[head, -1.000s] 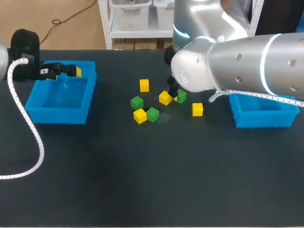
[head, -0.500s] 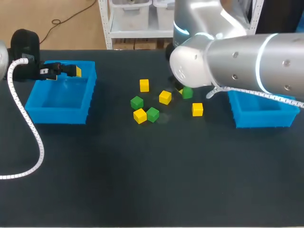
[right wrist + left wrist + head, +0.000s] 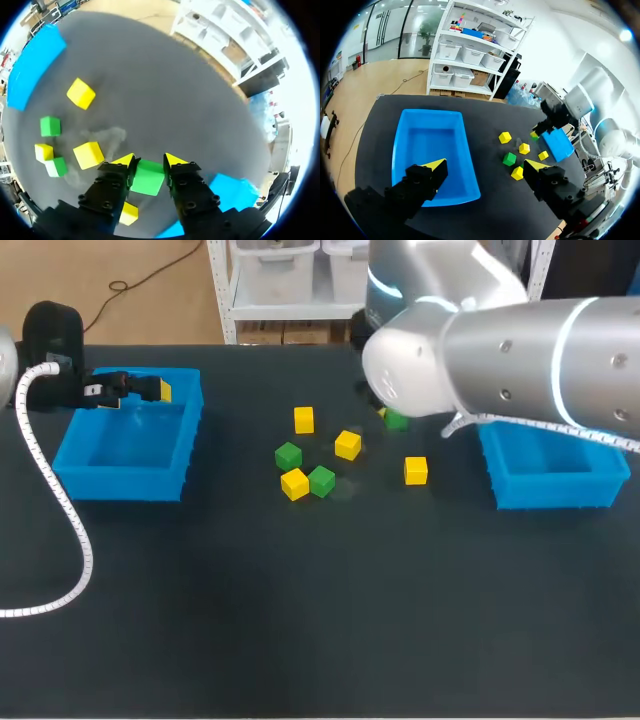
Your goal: Put the green cubes in the right bin and the yellow cubes in the left bin.
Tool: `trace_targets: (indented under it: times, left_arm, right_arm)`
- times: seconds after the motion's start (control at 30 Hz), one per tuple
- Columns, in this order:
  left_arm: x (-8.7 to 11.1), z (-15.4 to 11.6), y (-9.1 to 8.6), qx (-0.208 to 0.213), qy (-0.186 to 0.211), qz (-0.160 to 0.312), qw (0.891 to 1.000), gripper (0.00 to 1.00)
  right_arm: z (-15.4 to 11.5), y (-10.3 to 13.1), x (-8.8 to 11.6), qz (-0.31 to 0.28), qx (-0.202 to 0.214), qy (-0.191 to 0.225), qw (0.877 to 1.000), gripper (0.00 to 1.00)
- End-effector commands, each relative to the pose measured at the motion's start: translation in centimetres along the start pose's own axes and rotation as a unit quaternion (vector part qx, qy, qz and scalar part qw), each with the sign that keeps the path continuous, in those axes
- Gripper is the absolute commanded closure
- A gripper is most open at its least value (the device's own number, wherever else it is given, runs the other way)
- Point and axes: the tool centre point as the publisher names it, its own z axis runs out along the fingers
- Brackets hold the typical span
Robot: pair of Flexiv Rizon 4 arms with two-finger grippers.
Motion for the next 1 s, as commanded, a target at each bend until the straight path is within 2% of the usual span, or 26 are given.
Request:
trace_targets:
  times: [0.03,0.2,0.27,0.37,0.57,0.73,0.87,1.0]
  left_arm:
    - [0.1,0.0,0.2,0.005,-0.003,0.001,1.0,0.0]
    - [0.1,0.0,0.2,0.005,-0.003,0.001,1.0,0.0]
    - [0.1,0.0,0.2,0.005,-0.003,0.001,1.0,0.0]
    - [0.1,0.0,0.2,0.005,-0.003,0.001,1.0,0.0]
    - [0.1,0.0,0.2,0.005,-0.003,0.001,1.0,0.0]
    - [0.1,0.0,0.2,0.005,-0.003,0.001,1.0,0.0]
    - [0.1,0.0,0.2,0.005,-0.003,0.001,1.0,0.0]
    - [0.1,0.0,0.2,0.005,-0.003,0.001,1.0,0.0]
  right_arm:
    - [-5.2,-0.8,1.2,0.011,0.02,-0.047,0.999,1.0]
    - [-11.6,-4.6,2.5,0.053,0.044,-0.114,0.991,1.0]
    - [-13.5,-6.7,4.0,0.084,0.059,-0.13,0.986,1.0]
    - [-14.5,-9.1,6.5,0.128,0.069,-0.136,0.98,1.0]
    - [-14.0,-11.9,12.8,0.217,0.076,-0.115,0.966,1.0]
    - [-11.6,-11.9,17.6,0.267,0.062,-0.079,0.959,1.0]
    - [-9.7,-11.4,19.3,0.29,0.045,-0.061,0.954,1.0]
    - [-8.1,-10.9,19.5,0.299,0.033,-0.051,0.952,1.0]
